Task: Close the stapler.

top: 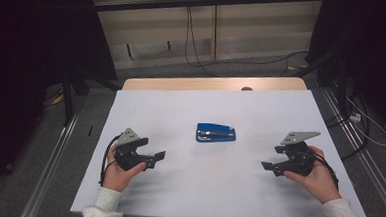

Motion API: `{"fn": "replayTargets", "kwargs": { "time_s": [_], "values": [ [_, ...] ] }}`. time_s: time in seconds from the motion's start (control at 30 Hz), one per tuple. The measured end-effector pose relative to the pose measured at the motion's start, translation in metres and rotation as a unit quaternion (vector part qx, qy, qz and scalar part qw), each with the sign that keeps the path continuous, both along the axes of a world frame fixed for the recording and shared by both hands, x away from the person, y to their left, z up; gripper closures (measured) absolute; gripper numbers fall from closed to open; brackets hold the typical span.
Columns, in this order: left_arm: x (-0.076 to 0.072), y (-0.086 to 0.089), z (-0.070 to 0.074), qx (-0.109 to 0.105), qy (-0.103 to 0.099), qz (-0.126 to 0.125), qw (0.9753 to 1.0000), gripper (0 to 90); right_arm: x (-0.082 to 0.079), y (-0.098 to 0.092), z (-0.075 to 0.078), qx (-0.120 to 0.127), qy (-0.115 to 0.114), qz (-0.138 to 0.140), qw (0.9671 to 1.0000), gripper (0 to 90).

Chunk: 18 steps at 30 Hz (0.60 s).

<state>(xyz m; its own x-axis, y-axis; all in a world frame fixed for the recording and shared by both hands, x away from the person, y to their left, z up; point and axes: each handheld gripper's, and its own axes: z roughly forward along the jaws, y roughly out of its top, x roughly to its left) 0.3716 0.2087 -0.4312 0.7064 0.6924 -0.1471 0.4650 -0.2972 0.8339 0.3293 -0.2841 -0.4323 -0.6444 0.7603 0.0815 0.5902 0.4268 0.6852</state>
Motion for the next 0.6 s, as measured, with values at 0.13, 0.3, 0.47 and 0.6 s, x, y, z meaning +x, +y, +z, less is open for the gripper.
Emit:
{"fn": "replayTargets", "kwargs": {
  "time_s": [0.13, 0.3, 0.47, 0.6],
  "values": [
    [-0.005, 0.008, 0.000, 0.002, -0.001, 0.006, 1.0000, 11.4, -0.006, -0.001, 0.000, -0.002, 0.002, 0.002, 1.0000, 20.0],
    [-0.010, 0.017, 0.001, 0.000, -0.003, 0.009, 1.0000, 10.9, -0.013, -0.002, 0.000, 0.000, 0.002, 0.000, 1.0000, 19.7],
    [-0.015, 0.022, 0.000, 0.004, -0.001, 0.008, 1.0000, 10.8, -0.016, -0.005, 0.000, 0.001, 0.004, -0.003, 1.0000, 19.5],
    [-0.018, 0.024, -0.001, 0.006, 0.001, 0.007, 1.0000, 10.6, -0.018, -0.008, 0.001, 0.003, 0.003, -0.004, 1.0000, 19.2]
  ]
}}
